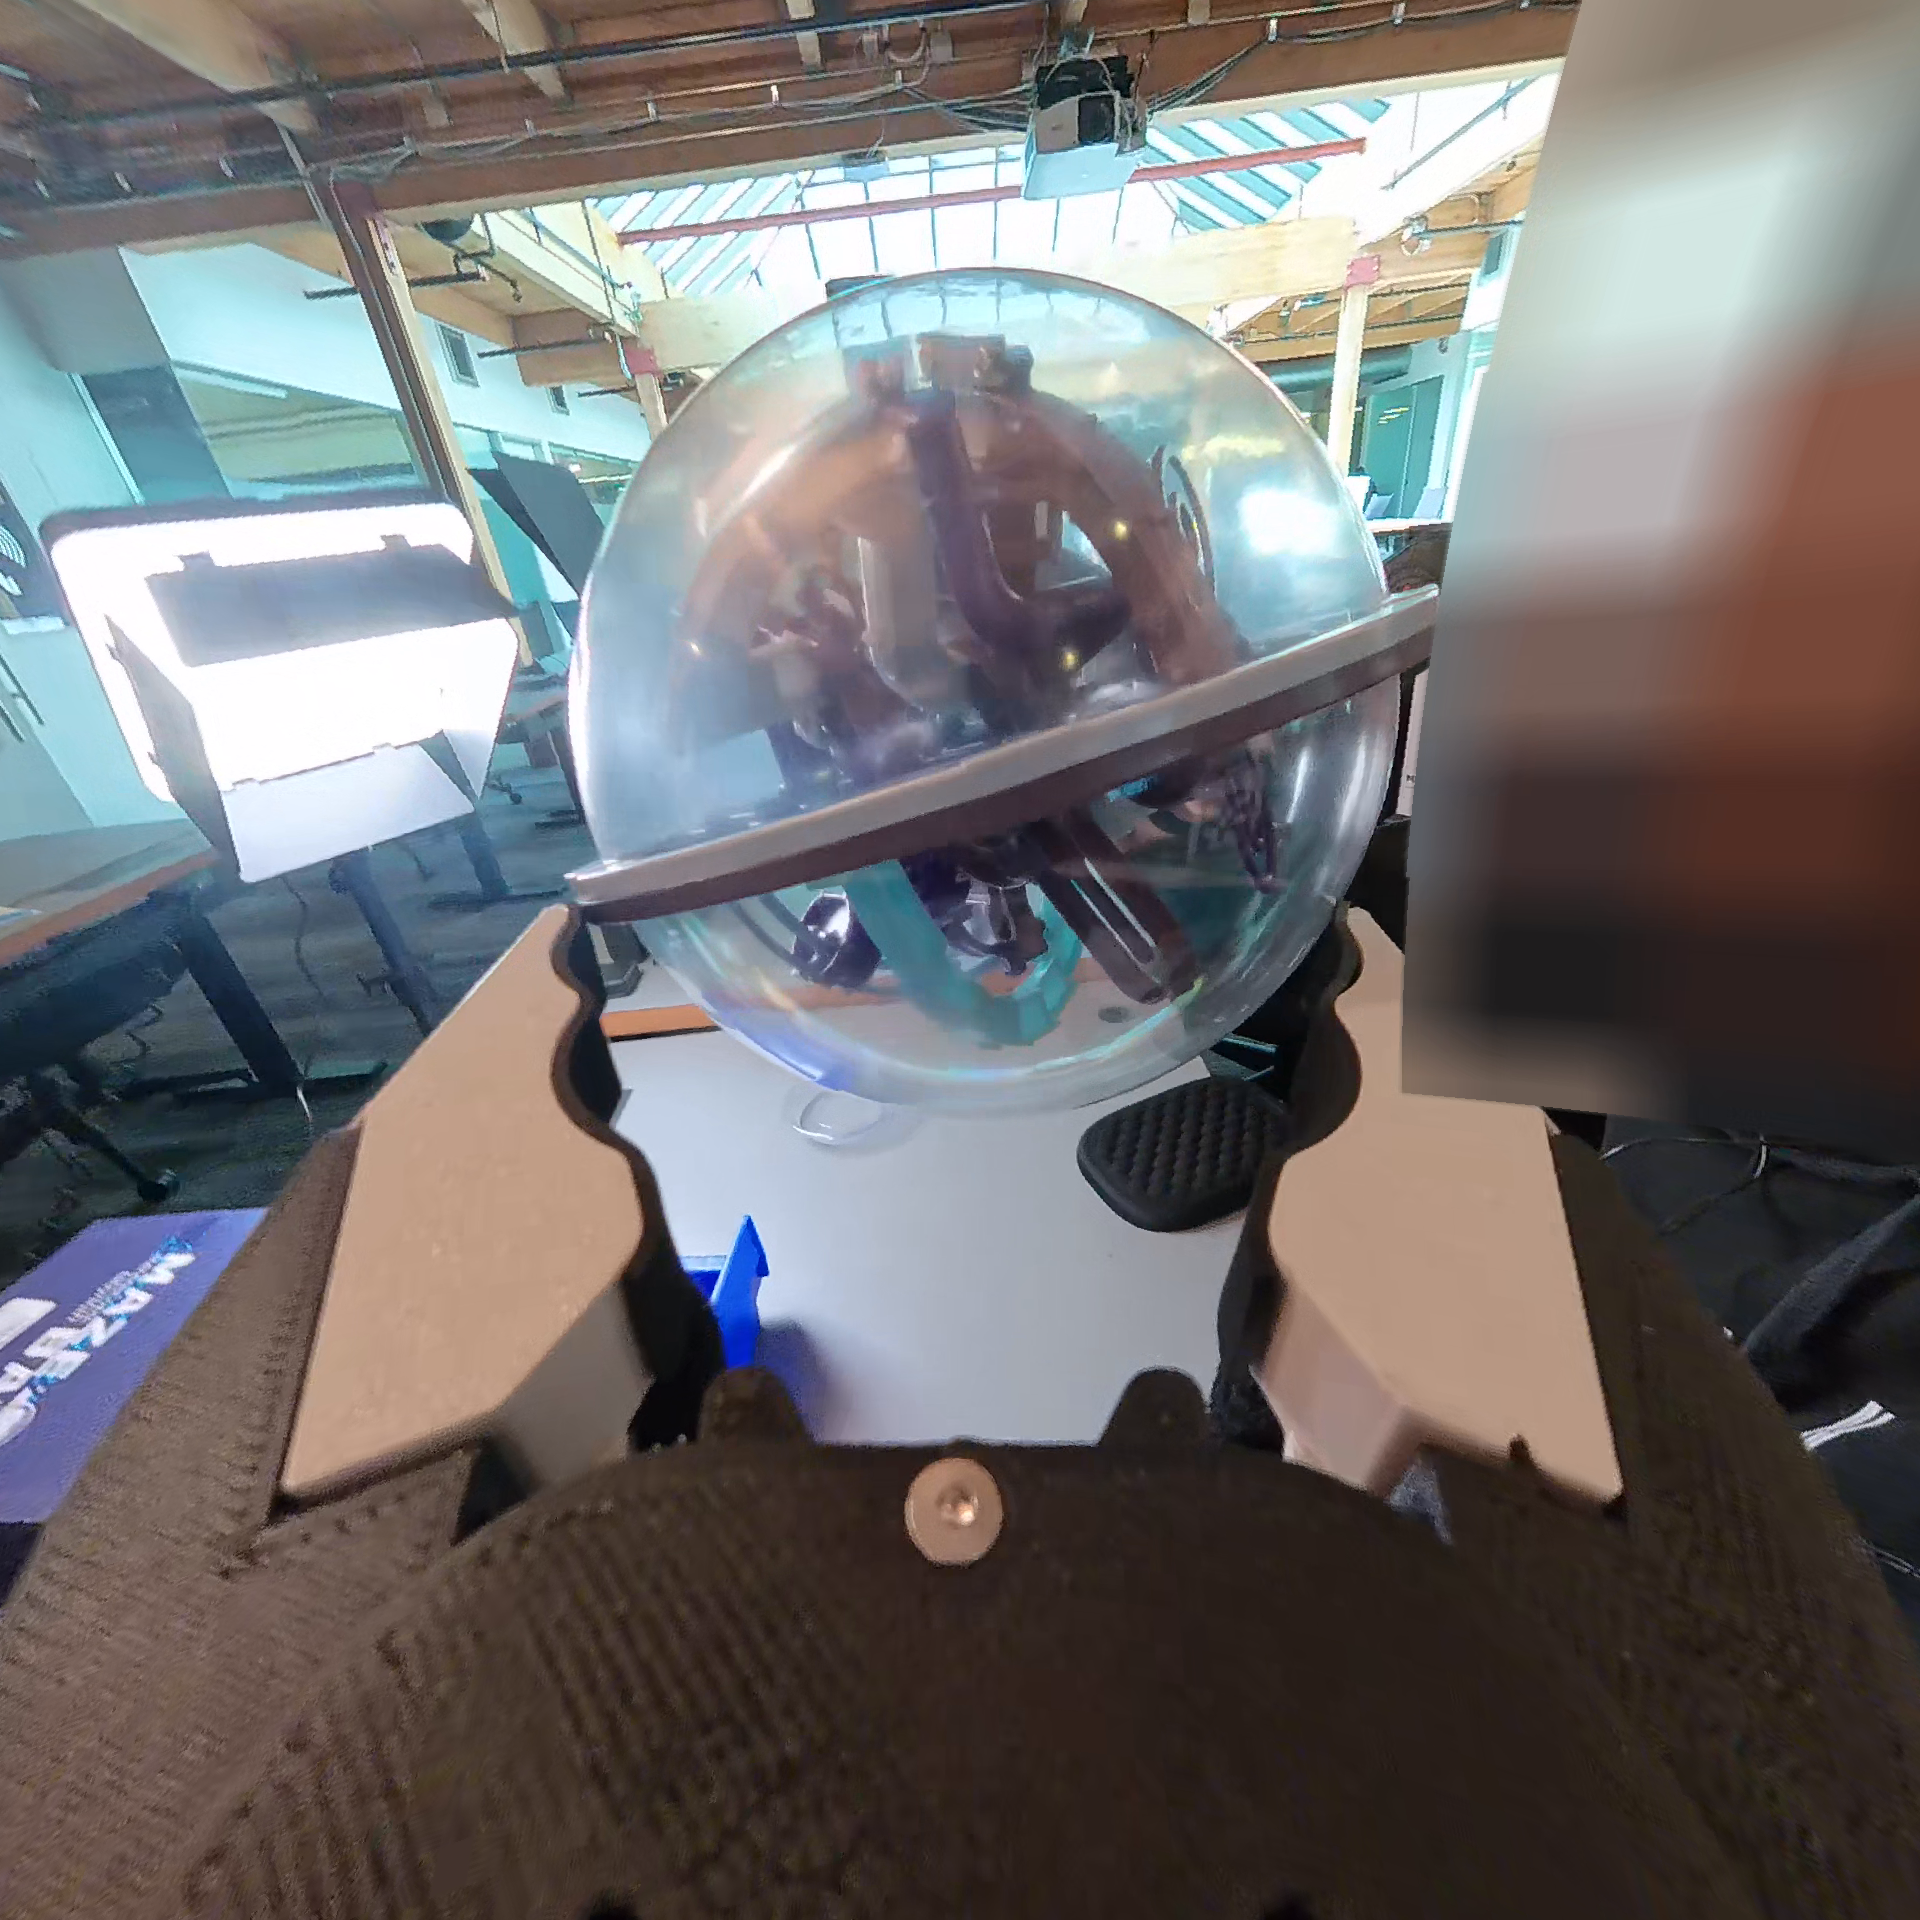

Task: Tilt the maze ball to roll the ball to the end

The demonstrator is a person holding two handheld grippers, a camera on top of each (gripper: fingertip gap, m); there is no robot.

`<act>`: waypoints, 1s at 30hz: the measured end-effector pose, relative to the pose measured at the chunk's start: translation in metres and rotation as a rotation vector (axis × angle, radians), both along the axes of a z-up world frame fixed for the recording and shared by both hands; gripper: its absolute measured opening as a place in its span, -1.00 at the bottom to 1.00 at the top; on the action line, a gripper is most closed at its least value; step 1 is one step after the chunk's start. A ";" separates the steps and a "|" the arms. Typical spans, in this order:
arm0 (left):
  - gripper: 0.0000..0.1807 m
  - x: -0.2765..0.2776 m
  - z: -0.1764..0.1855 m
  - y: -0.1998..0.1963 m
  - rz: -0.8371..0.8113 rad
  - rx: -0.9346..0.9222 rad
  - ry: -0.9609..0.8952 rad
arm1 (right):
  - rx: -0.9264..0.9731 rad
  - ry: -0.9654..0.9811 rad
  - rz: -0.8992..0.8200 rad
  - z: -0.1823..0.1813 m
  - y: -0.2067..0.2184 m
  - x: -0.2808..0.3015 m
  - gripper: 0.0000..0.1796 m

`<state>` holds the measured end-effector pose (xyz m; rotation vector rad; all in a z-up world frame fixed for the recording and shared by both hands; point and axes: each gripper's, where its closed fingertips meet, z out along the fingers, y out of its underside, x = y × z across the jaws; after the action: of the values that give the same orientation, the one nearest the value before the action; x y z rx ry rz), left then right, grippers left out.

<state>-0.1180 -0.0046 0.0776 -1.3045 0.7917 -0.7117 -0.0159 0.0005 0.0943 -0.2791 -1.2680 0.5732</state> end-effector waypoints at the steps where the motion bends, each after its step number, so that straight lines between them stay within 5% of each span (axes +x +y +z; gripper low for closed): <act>1: 0.48 -0.001 -0.004 0.003 -0.001 -0.017 -0.010 | -0.017 -0.007 -0.002 -0.005 0.003 -0.001 -0.94; 9: 0.48 -0.011 -0.049 0.022 0.007 -0.129 -0.116 | -0.163 -0.063 -0.008 -0.053 0.026 -0.011 -0.93; 30: 0.47 0.026 -0.294 0.016 0.160 -0.705 -0.124 | -0.634 -0.414 -0.103 -0.298 0.045 0.018 -0.93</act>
<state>-0.0920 0.0109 -0.2164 -1.9067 0.3266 -0.9758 0.0024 0.0458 -0.2040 -1.0280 -1.4275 0.8492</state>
